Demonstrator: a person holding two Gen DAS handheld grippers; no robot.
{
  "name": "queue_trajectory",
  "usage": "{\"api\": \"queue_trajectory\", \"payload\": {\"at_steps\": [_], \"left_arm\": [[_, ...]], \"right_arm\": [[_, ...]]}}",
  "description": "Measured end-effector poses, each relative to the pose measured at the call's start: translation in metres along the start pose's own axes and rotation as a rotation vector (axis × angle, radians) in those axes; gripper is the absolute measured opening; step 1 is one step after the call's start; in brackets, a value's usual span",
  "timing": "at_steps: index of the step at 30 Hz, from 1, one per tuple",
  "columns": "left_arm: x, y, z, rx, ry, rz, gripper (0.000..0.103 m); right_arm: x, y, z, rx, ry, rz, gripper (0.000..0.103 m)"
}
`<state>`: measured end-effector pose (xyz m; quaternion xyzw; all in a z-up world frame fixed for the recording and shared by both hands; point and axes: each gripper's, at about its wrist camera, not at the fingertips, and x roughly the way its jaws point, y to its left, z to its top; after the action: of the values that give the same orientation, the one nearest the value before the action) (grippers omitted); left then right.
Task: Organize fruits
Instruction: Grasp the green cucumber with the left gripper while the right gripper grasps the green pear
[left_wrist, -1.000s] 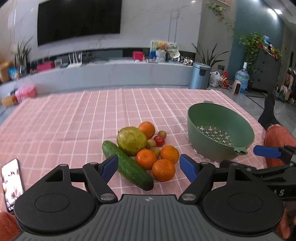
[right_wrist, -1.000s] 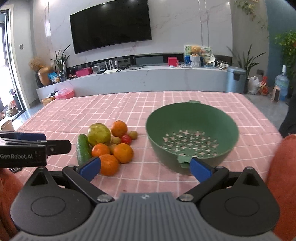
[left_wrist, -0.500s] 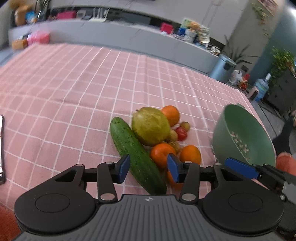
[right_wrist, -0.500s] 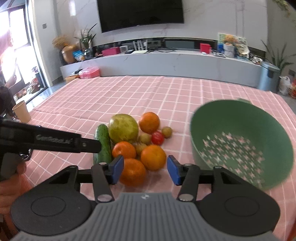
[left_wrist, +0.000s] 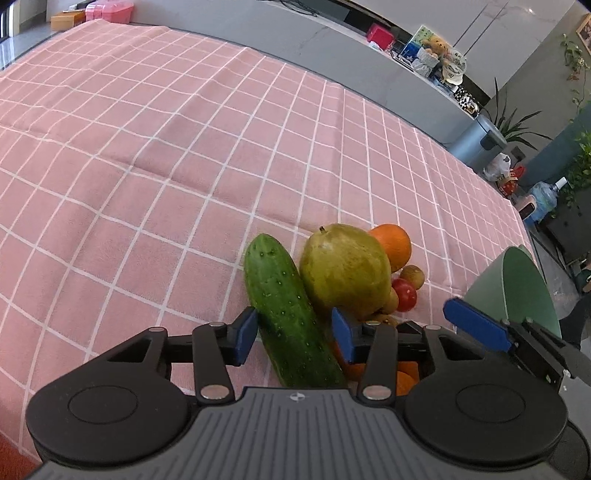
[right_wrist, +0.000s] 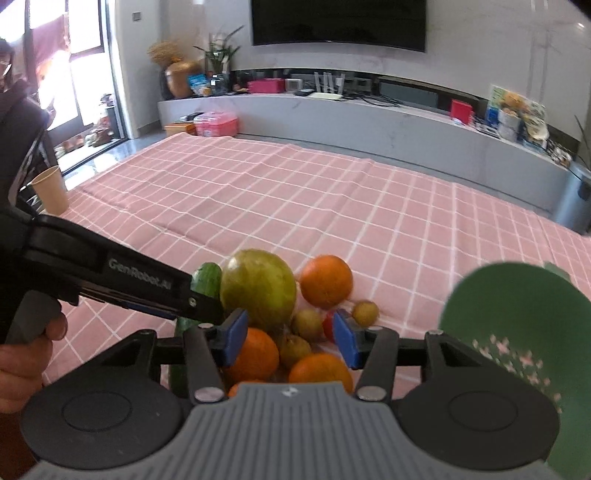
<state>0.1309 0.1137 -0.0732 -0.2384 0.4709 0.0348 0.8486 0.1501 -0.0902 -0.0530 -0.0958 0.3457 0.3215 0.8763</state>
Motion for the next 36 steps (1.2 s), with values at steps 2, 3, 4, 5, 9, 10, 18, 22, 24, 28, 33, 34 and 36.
{"api": "queue_trajectory", "payload": {"at_steps": [2,3,4,5,9,10,18,22,24,28,33,34,36], "left_arm": [[0.004,0.000,0.001,-0.001,0.011,0.003,0.052],[0.007,0.002,0.002,-0.007,0.023,0.002,0.053],[0.009,0.005,0.002,-0.023,0.029,-0.008,0.054],[0.010,0.008,0.003,-0.035,0.037,-0.023,0.052],[0.007,0.013,0.001,-0.047,0.038,-0.043,0.048],[0.005,0.014,0.001,-0.051,0.034,-0.036,0.048],[-0.002,0.027,0.006,-0.091,0.031,0.004,0.049],[0.002,0.027,0.006,-0.097,0.029,0.006,0.050],[0.003,0.024,0.006,-0.084,0.026,0.010,0.050],[0.006,0.023,0.004,-0.087,0.029,-0.004,0.048],[0.005,0.022,0.003,-0.081,0.023,0.000,0.047],[0.005,0.022,0.003,-0.086,0.023,0.001,0.047],[0.004,0.022,0.003,-0.092,0.023,0.001,0.047]], "right_arm": [[0.005,0.004,0.002,-0.044,-0.005,0.015,0.049],[0.008,0.006,0.002,-0.073,-0.003,0.018,0.049],[0.010,0.008,0.002,-0.098,-0.001,0.017,0.049],[0.012,0.010,0.002,-0.118,0.001,0.017,0.049],[0.016,0.011,0.003,-0.148,0.004,0.025,0.050],[0.018,0.012,0.005,-0.155,0.002,0.025,0.050],[0.035,0.027,0.013,-0.248,-0.006,0.036,0.056],[0.047,0.035,0.014,-0.309,0.001,0.032,0.056],[0.052,0.036,0.014,-0.319,0.003,0.035,0.057],[0.056,0.039,0.015,-0.348,0.001,0.033,0.059],[0.060,0.036,0.016,-0.325,0.007,0.041,0.061],[0.061,0.036,0.016,-0.321,0.006,0.042,0.061],[0.060,0.039,0.015,-0.323,0.000,0.035,0.060]]}}
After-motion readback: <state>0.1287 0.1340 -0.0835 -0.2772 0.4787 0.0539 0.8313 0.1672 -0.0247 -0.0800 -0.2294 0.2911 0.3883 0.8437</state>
